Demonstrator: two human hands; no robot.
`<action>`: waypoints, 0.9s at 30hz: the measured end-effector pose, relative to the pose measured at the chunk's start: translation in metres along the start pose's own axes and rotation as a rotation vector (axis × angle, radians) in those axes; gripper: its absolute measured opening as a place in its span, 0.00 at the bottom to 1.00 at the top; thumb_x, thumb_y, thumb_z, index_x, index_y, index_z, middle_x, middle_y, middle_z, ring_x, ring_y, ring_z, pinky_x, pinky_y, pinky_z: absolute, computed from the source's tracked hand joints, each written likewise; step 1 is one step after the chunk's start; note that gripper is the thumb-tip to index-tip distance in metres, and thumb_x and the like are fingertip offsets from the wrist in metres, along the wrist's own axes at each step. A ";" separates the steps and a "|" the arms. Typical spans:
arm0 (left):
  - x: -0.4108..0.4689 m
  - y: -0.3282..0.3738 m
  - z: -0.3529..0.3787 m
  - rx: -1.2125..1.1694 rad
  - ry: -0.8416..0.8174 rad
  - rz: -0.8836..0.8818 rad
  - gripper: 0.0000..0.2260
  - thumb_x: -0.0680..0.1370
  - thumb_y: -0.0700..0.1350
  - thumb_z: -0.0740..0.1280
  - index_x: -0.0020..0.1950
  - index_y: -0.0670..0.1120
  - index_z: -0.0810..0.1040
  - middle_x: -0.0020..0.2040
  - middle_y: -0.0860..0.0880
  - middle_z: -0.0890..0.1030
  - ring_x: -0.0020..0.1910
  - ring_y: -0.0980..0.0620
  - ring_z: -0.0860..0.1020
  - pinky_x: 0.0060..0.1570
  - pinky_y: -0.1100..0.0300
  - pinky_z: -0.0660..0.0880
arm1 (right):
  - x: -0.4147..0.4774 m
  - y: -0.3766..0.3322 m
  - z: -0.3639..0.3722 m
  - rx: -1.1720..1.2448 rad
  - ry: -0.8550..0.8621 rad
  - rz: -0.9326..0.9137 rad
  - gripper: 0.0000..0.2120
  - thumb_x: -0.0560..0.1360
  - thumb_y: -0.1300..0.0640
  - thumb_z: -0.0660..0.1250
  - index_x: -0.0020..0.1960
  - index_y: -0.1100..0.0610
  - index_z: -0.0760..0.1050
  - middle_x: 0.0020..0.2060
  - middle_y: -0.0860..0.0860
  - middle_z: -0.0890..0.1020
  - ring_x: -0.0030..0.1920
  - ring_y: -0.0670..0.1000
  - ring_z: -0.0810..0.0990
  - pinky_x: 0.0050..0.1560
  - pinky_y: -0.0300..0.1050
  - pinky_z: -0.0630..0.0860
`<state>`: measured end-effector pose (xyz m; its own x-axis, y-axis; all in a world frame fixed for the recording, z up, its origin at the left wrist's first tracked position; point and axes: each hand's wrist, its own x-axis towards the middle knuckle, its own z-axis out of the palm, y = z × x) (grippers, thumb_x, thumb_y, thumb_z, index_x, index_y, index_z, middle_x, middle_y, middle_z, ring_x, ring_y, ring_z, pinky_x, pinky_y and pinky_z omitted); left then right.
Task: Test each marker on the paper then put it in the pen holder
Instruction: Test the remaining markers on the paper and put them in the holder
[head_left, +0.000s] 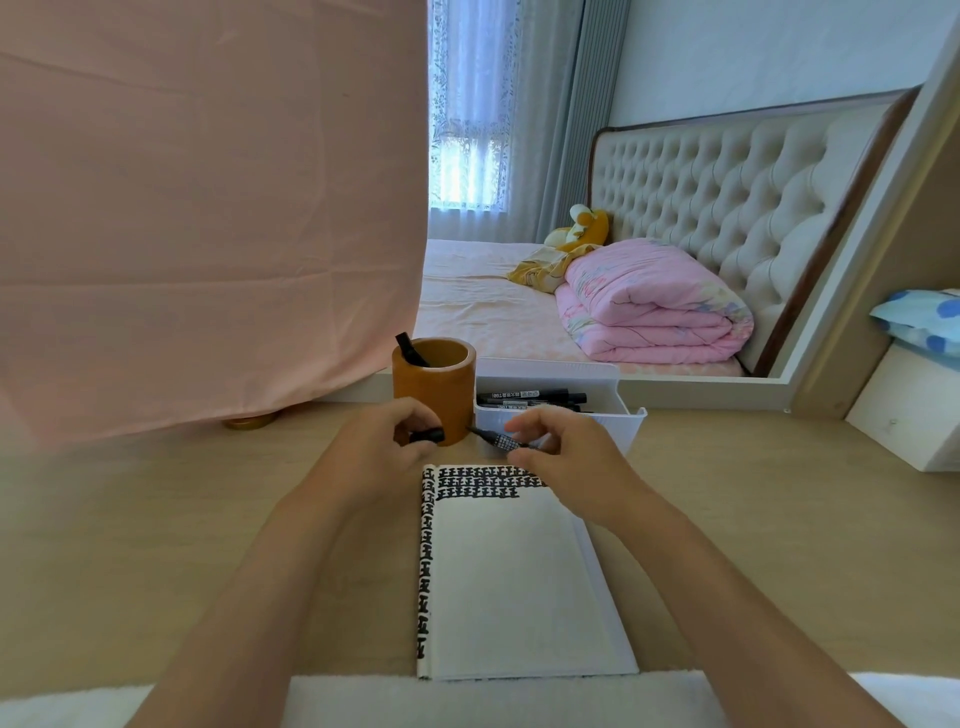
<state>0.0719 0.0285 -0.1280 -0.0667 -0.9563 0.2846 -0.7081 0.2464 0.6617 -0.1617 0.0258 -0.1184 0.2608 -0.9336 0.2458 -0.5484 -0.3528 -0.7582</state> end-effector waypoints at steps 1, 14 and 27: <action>0.000 0.003 0.002 -0.019 0.008 0.014 0.11 0.75 0.42 0.74 0.52 0.56 0.79 0.47 0.60 0.80 0.45 0.64 0.76 0.41 0.72 0.70 | 0.000 0.001 0.000 -0.077 0.028 -0.008 0.10 0.76 0.56 0.72 0.56 0.47 0.80 0.41 0.38 0.78 0.40 0.42 0.77 0.48 0.39 0.76; -0.002 0.015 0.012 -0.060 -0.071 0.120 0.09 0.76 0.45 0.73 0.51 0.59 0.81 0.44 0.61 0.82 0.45 0.64 0.77 0.41 0.71 0.73 | -0.001 0.008 0.002 -0.296 0.070 -0.230 0.07 0.77 0.54 0.70 0.54 0.46 0.82 0.48 0.40 0.82 0.49 0.42 0.78 0.50 0.44 0.78; 0.001 0.025 0.004 -0.108 -0.144 0.126 0.07 0.78 0.46 0.69 0.53 0.55 0.85 0.41 0.61 0.83 0.43 0.61 0.80 0.42 0.66 0.74 | -0.003 0.004 0.017 -0.297 0.101 -0.338 0.10 0.79 0.50 0.66 0.57 0.49 0.83 0.44 0.43 0.84 0.42 0.42 0.79 0.40 0.32 0.72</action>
<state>0.0514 0.0331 -0.1140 -0.2547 -0.9278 0.2727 -0.6092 0.3730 0.6998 -0.1512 0.0287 -0.1328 0.3932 -0.7593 0.5185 -0.6535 -0.6275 -0.4233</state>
